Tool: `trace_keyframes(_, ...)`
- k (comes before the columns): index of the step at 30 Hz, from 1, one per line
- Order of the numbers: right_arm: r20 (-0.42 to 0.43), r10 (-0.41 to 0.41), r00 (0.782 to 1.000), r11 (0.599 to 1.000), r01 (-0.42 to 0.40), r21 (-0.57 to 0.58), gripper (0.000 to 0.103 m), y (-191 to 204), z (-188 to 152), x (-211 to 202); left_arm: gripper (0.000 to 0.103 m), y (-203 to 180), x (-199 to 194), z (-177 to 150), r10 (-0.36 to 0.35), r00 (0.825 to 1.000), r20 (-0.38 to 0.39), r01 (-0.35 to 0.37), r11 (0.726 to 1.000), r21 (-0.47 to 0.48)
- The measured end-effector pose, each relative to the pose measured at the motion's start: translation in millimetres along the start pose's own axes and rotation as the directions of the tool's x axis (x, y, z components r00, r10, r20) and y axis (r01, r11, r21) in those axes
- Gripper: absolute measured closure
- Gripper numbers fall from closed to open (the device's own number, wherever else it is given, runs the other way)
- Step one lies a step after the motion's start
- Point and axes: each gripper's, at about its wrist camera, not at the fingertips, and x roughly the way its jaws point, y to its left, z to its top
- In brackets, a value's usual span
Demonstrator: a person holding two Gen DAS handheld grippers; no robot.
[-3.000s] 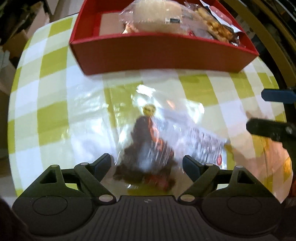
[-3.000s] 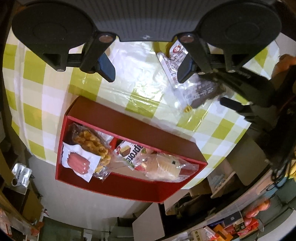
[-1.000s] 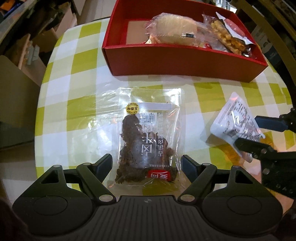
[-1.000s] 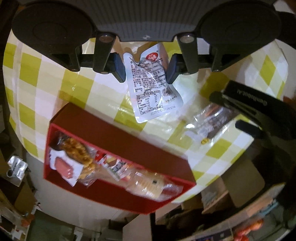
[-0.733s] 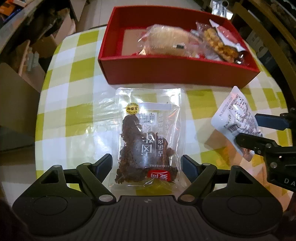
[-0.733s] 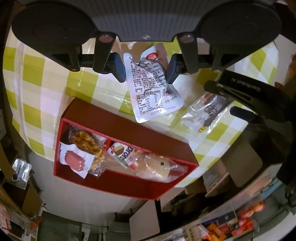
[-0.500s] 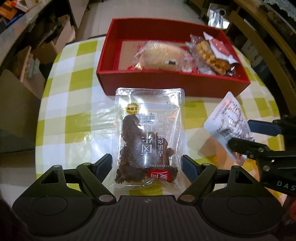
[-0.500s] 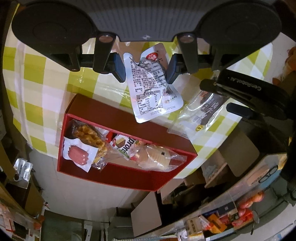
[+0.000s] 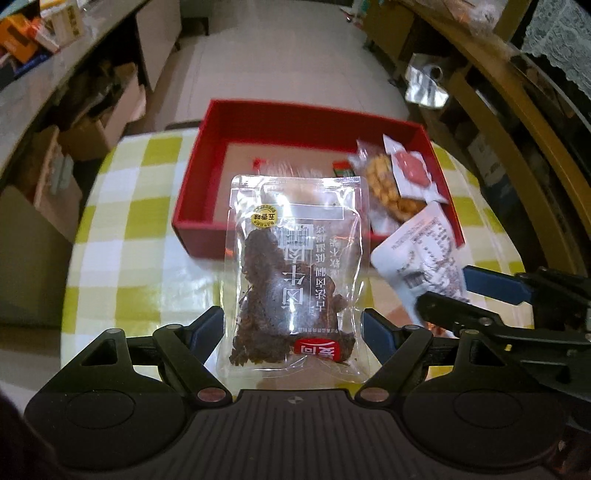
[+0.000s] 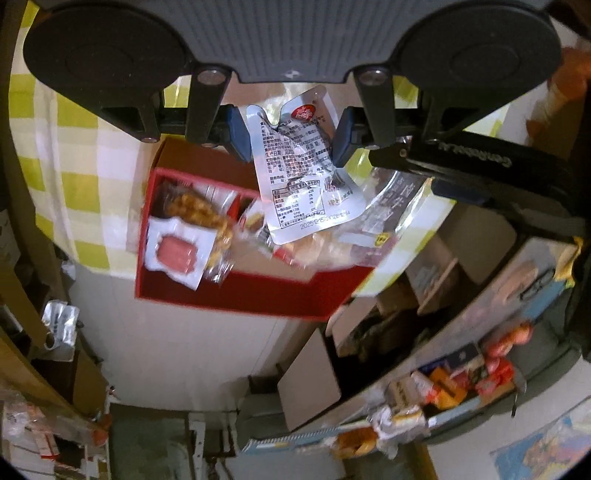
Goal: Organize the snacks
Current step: 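Carry the jerky bag and white packet over the red tray with both tools, then lower the jerky bag and white packet into the tray with both tools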
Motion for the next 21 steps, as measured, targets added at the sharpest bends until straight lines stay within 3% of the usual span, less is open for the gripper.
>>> trace_keyframes(11,0.048,-0.029,0.998,0.997,0.025,0.079,0.048,-24.0,20.4,8.6,0.019,-12.5,15.9,33.1,0.004,1.0,0.021,-0.004,1.0,-0.019)
trace_keyframes(21,0.065,-0.053,0.996,0.992,0.045,0.119,0.048,-45.9,46.6,43.5,0.017,-12.4,43.5,65.6,0.058,0.997,0.041,-0.057,0.997,-0.045)
